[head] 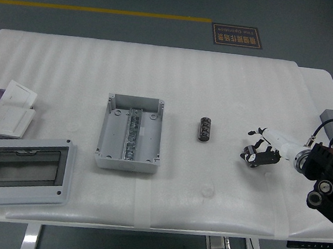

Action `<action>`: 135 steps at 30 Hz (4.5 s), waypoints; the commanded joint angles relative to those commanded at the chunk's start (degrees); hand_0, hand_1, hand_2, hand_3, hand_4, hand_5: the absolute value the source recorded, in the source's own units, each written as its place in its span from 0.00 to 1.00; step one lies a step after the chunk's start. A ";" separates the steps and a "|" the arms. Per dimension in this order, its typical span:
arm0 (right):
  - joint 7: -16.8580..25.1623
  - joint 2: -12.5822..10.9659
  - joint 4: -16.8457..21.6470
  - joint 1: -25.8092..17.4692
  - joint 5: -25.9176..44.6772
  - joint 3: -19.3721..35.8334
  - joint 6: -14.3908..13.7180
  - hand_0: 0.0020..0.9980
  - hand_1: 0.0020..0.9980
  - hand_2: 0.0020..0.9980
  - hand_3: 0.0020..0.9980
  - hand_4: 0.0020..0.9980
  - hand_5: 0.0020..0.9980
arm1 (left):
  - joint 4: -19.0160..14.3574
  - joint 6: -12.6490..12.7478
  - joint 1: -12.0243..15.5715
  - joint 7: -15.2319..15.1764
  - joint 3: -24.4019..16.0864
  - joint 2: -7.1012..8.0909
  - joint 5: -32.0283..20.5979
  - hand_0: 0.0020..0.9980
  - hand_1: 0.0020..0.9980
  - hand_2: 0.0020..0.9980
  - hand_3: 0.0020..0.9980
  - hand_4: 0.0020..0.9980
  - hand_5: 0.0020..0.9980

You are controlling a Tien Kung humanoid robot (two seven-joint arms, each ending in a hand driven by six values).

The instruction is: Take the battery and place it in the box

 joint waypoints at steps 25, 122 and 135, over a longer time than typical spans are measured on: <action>6.74 -7.32 5.04 3.91 -20.67 -10.63 -1.37 0.31 0.46 0.87 1.00 0.87 0.50 | 0.01 0.02 -0.40 -0.02 0.15 0.16 0.03 0.62 0.65 0.52 0.55 0.62 0.36; 14.65 21.23 -4.31 12.37 4.77 -19.65 -21.18 0.82 0.84 0.89 0.94 0.55 0.30 | 0.41 -0.15 -0.29 0.03 5.34 0.49 -3.31 0.62 0.65 0.52 0.56 0.61 0.40; 13.66 21.37 -4.65 12.43 5.72 -20.57 -19.98 1.00 1.00 1.00 1.00 0.83 0.53 | 0.35 -0.01 -0.40 -0.04 5.20 0.54 -3.02 0.62 0.65 0.52 0.55 0.61 0.39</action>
